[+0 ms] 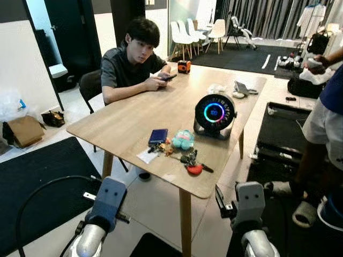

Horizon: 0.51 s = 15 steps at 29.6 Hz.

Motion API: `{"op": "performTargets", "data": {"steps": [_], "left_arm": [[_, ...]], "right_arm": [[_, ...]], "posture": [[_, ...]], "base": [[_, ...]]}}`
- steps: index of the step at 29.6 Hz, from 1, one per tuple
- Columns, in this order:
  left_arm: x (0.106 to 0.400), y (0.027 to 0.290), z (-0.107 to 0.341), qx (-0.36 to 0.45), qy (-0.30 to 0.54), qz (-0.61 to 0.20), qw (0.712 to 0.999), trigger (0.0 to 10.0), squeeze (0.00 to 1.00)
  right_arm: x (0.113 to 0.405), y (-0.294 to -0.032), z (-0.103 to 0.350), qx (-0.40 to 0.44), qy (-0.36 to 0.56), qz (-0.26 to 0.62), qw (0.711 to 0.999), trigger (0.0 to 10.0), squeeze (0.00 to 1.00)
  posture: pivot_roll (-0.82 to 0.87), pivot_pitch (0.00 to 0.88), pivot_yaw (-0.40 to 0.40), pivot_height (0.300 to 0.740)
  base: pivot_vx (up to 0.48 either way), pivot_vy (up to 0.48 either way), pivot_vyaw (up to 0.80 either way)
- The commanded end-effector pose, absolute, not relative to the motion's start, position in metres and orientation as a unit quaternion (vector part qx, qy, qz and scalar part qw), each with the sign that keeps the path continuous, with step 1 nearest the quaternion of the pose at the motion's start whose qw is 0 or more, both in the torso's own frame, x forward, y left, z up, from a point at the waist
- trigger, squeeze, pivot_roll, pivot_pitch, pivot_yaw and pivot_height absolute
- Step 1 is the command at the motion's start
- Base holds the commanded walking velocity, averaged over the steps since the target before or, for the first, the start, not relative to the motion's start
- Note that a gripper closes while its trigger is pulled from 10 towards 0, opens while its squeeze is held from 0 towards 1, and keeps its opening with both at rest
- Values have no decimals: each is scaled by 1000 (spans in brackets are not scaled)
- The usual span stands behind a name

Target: Hang keys on a hook

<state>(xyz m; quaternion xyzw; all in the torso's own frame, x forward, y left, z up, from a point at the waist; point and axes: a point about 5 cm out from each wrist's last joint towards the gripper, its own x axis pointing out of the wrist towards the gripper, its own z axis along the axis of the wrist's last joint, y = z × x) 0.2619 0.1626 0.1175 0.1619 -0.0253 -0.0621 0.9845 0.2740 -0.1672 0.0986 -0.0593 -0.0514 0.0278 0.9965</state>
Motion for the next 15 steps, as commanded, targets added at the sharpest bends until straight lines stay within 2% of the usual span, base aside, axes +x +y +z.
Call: {"op": "performTargets", "data": {"steps": [1, 15], "left_arm": [[260, 165, 115, 162, -17, -57, 985, 10000, 0], [259, 166, 113, 165, -14, -56, 985, 10000, 0]], "right_arm": [[273, -166, 98, -58, -49, 32, 997, 10000, 0], [273, -166, 97, -60, -49, 33, 996, 10000, 0]], "posture": [[34, 57, 32, 740], [32, 54, 29, 740]], "base": [[0, 0, 800], [0, 0, 800]]}}
